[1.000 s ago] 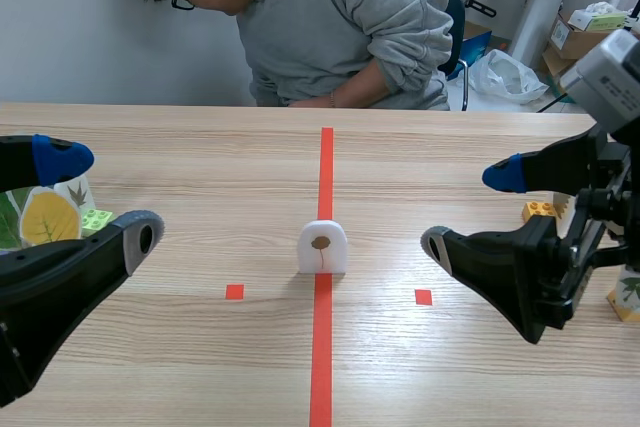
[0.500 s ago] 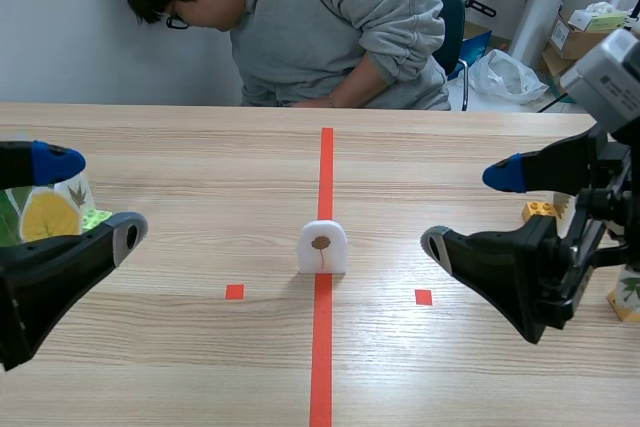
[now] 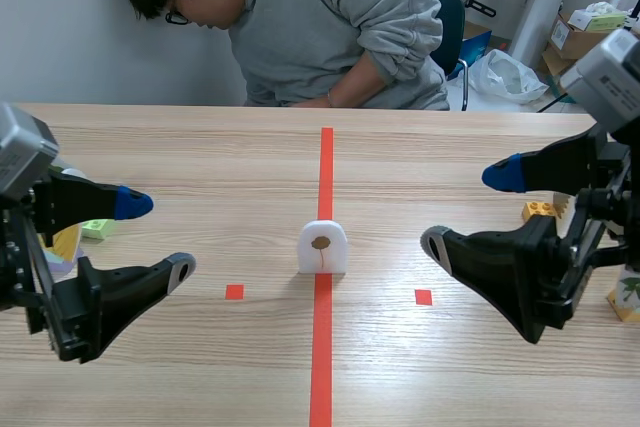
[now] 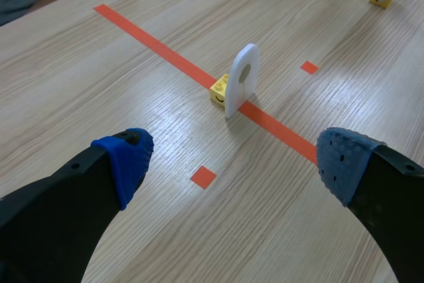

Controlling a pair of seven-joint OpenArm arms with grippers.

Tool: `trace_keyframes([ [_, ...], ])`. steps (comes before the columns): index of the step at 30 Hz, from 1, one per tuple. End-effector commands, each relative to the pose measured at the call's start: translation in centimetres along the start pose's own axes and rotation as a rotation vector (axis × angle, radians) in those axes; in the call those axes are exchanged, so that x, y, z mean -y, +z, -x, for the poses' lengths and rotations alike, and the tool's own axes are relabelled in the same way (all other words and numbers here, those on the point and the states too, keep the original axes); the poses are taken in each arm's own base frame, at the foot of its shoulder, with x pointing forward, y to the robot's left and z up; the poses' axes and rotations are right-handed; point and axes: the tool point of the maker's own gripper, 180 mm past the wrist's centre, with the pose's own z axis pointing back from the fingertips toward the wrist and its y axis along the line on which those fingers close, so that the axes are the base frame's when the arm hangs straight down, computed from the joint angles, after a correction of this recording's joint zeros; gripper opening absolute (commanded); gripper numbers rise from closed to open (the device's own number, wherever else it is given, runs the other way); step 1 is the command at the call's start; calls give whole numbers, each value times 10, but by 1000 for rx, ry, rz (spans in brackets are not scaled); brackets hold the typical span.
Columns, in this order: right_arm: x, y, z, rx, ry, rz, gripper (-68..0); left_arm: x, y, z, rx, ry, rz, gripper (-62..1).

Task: Do the leaf sorting experiment

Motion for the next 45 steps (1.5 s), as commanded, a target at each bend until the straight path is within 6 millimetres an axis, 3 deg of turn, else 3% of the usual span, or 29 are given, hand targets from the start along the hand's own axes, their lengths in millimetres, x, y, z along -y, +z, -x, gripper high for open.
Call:
trace_keyframes([
  [1,1,2,-12,36,17,-5,-52,-4,-6,-8,28,-14,3,-80],
  [12,1,2,-12,35,17,-5,-52,-14,-51,22,-47,-34,60,-80],
  [27,0,1,-12,43,10,-3,-52,1,-133,27,-48,-71,119,-80],
  [37,0,1,-13,47,10,-3,-52,-1,-163,33,-52,-57,76,-80],
  [45,0,1,-14,54,10,-3,-52,10,-178,40,-53,-33,70,-80],
])
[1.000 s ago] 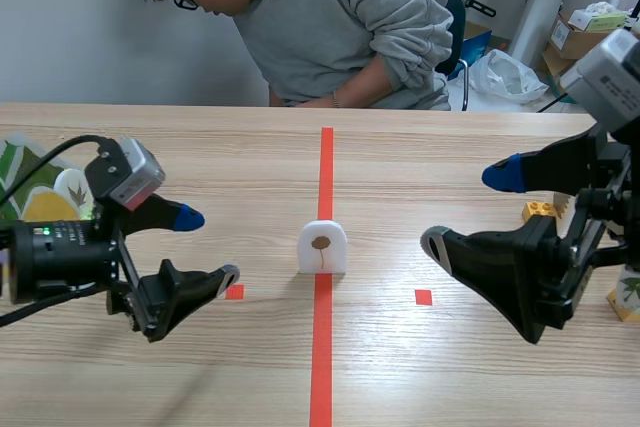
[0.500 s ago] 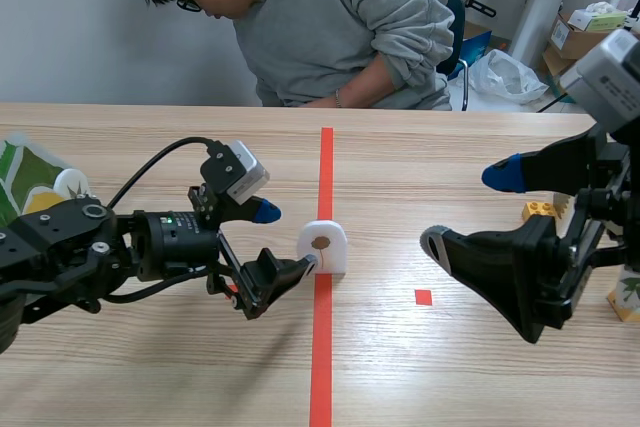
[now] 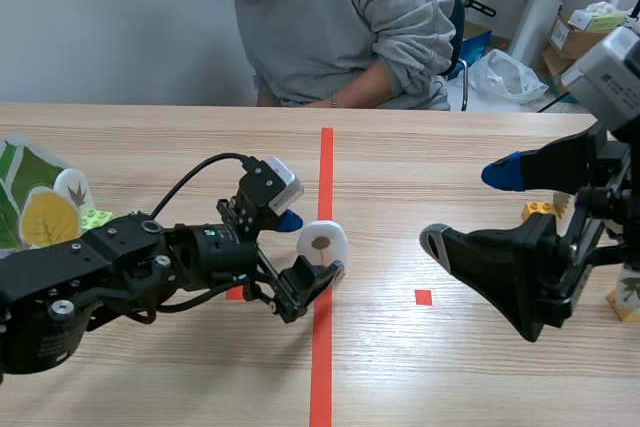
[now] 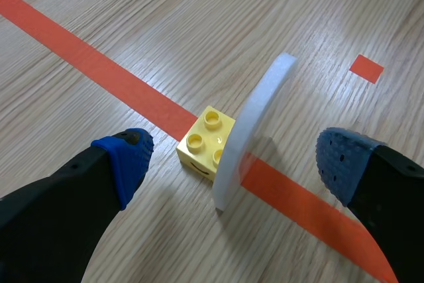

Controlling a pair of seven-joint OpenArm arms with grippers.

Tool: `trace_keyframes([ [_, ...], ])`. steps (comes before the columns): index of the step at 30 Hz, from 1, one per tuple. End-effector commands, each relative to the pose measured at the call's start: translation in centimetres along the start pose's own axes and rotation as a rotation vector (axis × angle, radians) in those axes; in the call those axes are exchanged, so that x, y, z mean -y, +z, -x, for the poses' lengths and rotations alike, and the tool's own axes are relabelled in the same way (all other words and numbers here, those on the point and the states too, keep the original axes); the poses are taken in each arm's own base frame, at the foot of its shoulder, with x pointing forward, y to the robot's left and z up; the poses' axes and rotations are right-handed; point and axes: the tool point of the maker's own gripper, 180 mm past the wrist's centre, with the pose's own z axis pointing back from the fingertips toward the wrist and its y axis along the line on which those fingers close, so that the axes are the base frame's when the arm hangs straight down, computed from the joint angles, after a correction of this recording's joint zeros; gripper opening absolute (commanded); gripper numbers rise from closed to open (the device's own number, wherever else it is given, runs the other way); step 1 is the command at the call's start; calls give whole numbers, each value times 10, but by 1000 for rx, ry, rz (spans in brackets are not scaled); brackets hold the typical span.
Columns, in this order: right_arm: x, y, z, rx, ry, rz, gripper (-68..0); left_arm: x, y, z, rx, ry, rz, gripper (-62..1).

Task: Do the leaf sorting experiment

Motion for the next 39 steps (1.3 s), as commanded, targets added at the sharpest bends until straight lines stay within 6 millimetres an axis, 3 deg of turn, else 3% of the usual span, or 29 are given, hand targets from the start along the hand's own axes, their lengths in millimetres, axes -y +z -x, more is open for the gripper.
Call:
trace_keyframes([
  [1,0,1,-13,45,12,-4,-52,-1,-5,-19,54,-9,-2,-80],
  [15,0,1,-13,45,12,-4,-52,2,-6,-20,62,-36,4,-90],
  [17,0,1,-13,45,12,-4,-52,2,-6,-20,62,-36,4,-147],
  [20,0,1,-13,45,12,-4,-52,2,-6,-21,65,-36,4,-281],
  [29,0,1,-13,45,12,-4,-52,2,-6,-21,67,-35,4,-522],
  [32,0,1,-13,45,12,-4,-52,2,-6,-21,67,-35,4,-565],
  [39,0,1,-13,45,12,-4,-52,2,-6,-23,75,-35,5,-565],
])
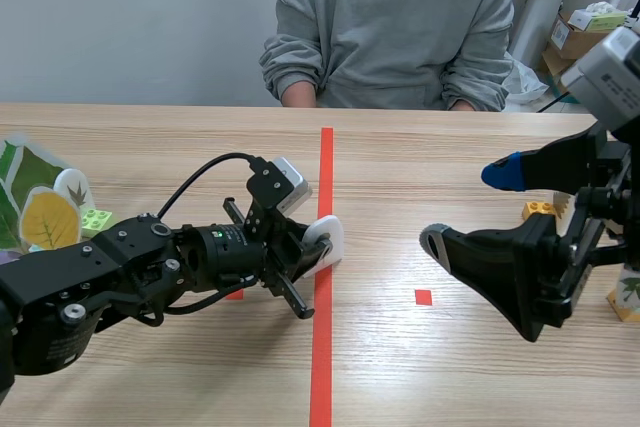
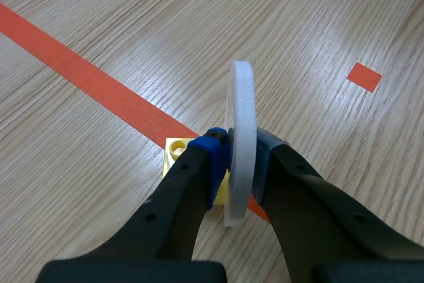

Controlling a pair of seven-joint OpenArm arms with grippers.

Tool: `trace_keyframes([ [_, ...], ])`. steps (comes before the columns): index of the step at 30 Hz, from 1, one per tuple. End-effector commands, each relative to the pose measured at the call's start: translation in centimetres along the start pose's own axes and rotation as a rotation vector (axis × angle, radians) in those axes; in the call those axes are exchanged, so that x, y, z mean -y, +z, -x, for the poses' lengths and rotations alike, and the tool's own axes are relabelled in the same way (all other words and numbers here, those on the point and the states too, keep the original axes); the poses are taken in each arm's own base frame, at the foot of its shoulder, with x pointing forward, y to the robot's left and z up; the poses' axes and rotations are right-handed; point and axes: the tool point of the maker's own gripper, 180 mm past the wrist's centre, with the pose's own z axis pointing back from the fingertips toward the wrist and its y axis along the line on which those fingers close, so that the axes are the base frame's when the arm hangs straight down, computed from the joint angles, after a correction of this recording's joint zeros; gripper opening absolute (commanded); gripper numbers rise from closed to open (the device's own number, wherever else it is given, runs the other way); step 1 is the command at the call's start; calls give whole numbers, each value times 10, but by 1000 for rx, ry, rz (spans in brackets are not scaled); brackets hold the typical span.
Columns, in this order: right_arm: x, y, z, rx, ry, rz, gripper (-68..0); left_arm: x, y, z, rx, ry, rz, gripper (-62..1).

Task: Do the leaf sorting experiment

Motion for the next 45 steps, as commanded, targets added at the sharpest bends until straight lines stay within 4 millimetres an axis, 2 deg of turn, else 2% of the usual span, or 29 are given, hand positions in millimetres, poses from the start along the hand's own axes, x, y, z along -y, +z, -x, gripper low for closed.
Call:
trace_keyframes([
  [1,0,1,-13,45,12,-4,-52,-3,-2,-18,59,-6,0,-565],
  [7,1,1,-12,40,16,-2,-52,-2,0,-22,76,-8,2,-565],
  [13,1,1,-12,39,16,-2,-52,-4,18,-32,119,7,-36,-565],
  [24,1,1,-12,39,16,-2,-52,-48,74,-51,232,73,-243,-565],
  [37,1,1,-12,39,16,-2,-52,-88,142,-41,299,178,-470,-565],
  [41,1,1,-12,40,16,-2,-52,-103,157,-24,258,203,-596,-565],
  [45,1,1,-13,44,16,-2,-52,-112,163,-17,236,208,-675,-565],
])
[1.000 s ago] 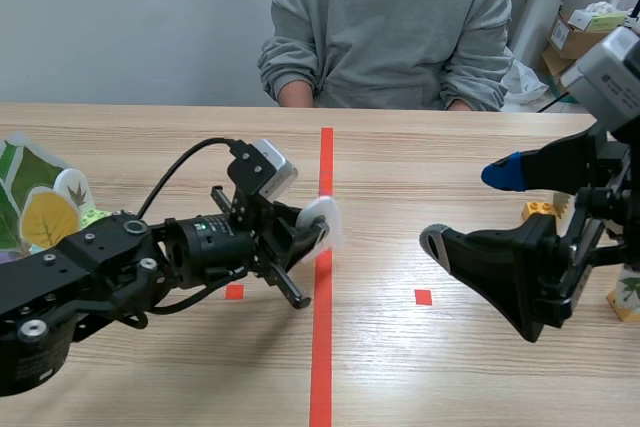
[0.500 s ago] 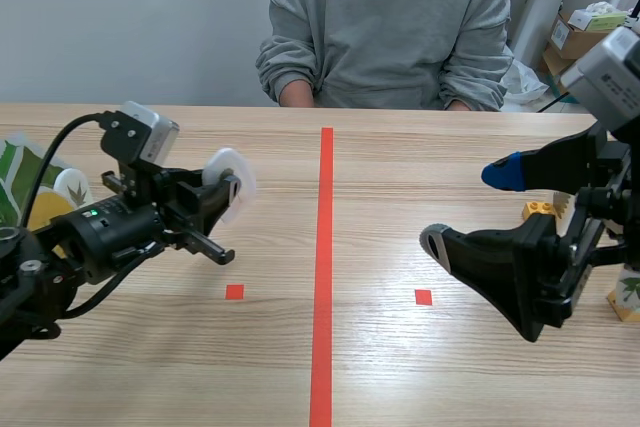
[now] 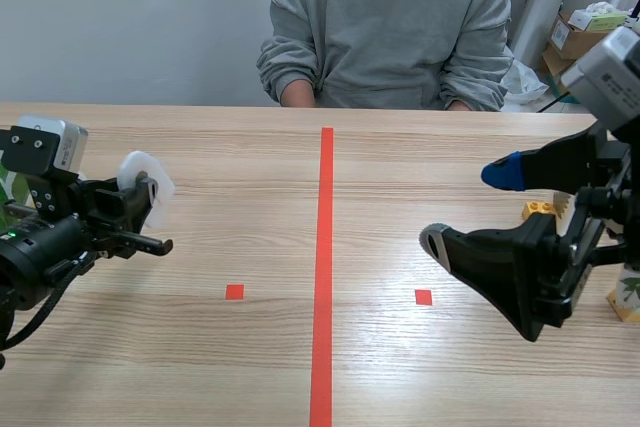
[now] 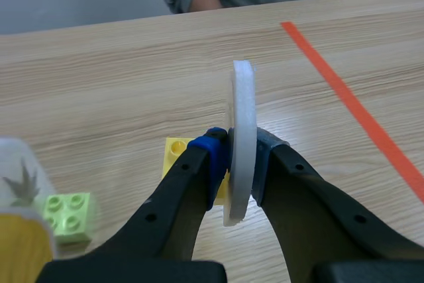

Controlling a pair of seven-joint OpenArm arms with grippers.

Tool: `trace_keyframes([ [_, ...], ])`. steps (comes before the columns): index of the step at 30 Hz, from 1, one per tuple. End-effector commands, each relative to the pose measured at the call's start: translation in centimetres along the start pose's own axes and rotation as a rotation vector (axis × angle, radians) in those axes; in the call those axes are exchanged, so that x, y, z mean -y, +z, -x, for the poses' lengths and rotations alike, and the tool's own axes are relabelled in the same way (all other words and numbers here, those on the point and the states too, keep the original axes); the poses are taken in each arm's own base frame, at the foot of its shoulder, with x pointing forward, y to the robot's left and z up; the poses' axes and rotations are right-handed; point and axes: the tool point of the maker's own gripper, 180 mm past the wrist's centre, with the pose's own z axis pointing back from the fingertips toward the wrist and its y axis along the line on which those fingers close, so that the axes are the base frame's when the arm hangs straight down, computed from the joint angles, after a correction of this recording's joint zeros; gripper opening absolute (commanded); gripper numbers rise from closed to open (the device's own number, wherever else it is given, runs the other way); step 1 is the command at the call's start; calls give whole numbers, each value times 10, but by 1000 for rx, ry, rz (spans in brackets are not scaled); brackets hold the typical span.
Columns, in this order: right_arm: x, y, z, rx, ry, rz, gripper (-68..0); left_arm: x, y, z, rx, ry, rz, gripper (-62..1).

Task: Do the leaf sorting experiment

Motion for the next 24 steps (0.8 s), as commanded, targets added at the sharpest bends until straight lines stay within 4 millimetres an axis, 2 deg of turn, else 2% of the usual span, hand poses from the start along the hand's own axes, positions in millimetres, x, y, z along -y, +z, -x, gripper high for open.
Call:
trace_keyframes([
  [1,1,1,-12,42,15,-2,-52,-1,-5,-9,32,6,-20,-565],
  [10,1,1,-13,46,16,-2,-52,-20,-19,17,-37,-3,-90,-565],
  [16,1,1,-14,47,17,-2,-52,-39,-29,25,-63,-14,-163,-565],
  [24,1,1,-14,47,17,-2,-52,-51,-35,46,-124,-27,-205,-565],
])
